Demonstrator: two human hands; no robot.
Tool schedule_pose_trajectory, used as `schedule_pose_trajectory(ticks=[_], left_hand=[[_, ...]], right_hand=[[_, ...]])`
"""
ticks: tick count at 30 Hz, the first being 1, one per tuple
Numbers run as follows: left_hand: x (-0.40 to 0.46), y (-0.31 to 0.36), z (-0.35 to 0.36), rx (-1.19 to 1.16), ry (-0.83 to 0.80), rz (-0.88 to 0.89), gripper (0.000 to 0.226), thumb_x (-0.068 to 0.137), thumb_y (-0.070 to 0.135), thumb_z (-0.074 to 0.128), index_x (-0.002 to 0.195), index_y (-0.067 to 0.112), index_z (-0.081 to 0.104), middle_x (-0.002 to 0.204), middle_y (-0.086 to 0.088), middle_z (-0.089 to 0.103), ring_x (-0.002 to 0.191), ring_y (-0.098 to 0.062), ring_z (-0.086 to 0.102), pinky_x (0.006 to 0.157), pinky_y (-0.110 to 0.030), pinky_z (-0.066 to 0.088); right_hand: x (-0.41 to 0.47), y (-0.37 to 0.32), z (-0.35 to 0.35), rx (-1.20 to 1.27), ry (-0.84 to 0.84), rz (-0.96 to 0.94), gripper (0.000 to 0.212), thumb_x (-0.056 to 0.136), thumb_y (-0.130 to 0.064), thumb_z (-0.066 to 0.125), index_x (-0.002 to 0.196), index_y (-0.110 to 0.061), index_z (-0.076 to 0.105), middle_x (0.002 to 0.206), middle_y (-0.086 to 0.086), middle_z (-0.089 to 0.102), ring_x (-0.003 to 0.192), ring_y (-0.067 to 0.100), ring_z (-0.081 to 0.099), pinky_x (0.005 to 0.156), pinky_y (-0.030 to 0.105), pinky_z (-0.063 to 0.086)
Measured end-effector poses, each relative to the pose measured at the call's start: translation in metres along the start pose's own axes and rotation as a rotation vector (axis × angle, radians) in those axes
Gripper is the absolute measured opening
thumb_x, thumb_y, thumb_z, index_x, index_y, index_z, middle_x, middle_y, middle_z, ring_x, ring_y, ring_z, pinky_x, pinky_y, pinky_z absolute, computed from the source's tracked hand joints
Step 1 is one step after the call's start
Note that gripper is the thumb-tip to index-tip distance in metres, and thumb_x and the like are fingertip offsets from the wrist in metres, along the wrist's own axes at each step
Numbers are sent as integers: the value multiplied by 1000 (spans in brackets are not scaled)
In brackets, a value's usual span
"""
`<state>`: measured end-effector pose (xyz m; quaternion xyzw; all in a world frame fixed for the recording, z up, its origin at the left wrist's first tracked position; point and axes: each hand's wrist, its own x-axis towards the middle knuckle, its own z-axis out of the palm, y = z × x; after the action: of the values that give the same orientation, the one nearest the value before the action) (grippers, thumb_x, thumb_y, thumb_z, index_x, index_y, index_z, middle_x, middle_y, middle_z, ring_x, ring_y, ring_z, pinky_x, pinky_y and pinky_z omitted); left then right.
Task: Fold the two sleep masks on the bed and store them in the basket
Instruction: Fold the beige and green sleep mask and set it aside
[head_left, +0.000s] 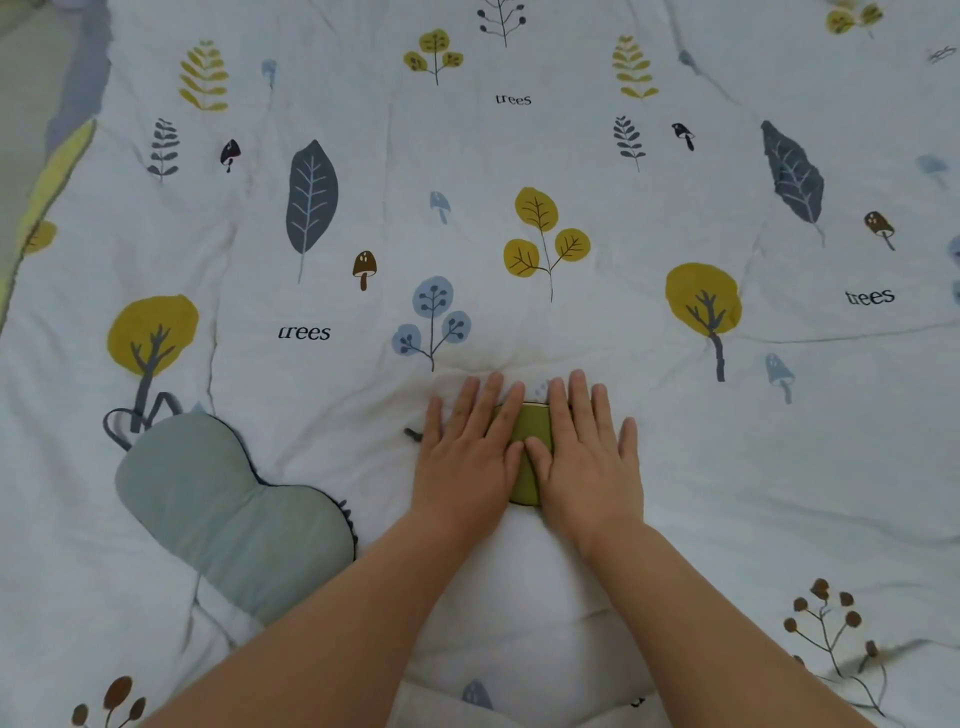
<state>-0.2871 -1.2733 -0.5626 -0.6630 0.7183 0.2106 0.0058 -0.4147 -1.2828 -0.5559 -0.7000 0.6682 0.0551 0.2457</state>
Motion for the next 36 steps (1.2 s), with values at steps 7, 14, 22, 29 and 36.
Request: schedule_pose_trajectory(ticks=[7,14,22,29,36], left_hand=[[1,13,-30,-102,92,-136,47,92,36,34,134,16,38,129,-8,52,117,-27,45,97,-39,34],[9,21,-46,-385,-107,-312,31,96,36,30,99,9,44,85,-7,52,83,-28,53,76,-39,42],[36,58,-53,-584,-109,-247,26,96,34,32,85,11,36,72,-2,44,79,-27,46,71,-35,36],[86,114,-52,-461,-67,-75,33,96,31,33,105,2,46,104,-21,61,97,-36,55,73,-37,36],[105,122,-30,-267,-102,-36,33,97,31,33,108,3,47,112,-19,62,102,-35,56,71,-35,32]], right_hand=[[-6,-3,-38,184,133,2,49,94,-35,38,139,-16,33,146,10,35,134,27,32,104,41,34],[-13,6,-46,537,-22,330,35,93,-39,42,108,-8,50,100,9,59,90,27,52,75,33,38],[-1,41,-71,670,178,318,35,91,-32,48,61,-20,34,63,-4,43,57,7,39,49,25,27],[27,95,-99,580,317,385,27,93,-33,44,81,-9,45,71,1,47,75,25,45,65,32,30],[40,116,-90,420,195,437,31,95,-34,38,84,-6,41,95,18,54,80,29,44,69,33,33]])
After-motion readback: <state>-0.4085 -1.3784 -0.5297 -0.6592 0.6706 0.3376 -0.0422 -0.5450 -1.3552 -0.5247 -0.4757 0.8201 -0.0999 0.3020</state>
